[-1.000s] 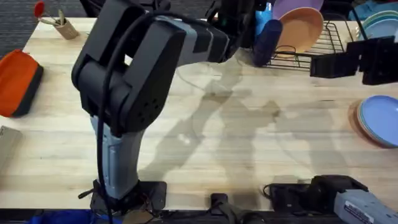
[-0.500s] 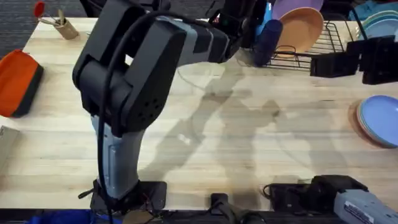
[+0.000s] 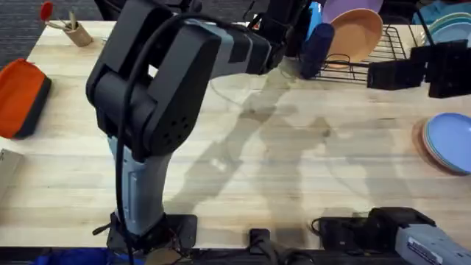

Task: Pick up the spoon on the table one by one and put them onto the rack

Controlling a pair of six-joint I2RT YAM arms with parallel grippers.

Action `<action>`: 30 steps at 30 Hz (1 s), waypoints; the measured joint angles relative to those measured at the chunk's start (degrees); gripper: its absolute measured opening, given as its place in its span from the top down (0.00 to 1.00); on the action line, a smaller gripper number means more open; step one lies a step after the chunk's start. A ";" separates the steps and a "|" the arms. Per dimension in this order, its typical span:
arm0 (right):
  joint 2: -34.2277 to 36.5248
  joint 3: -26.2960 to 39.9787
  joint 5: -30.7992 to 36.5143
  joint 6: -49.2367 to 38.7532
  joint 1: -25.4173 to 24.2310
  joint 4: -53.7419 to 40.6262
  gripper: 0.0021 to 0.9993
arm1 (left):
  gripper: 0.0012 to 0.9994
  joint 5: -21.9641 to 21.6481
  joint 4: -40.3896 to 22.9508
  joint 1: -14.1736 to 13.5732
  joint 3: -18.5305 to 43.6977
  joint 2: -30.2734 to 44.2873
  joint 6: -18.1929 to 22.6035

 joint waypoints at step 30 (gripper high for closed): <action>1.90 0.00 -0.02 -0.13 0.00 -0.09 0.00 | 0.24 -0.97 -28.53 -0.96 0.22 -21.95 6.63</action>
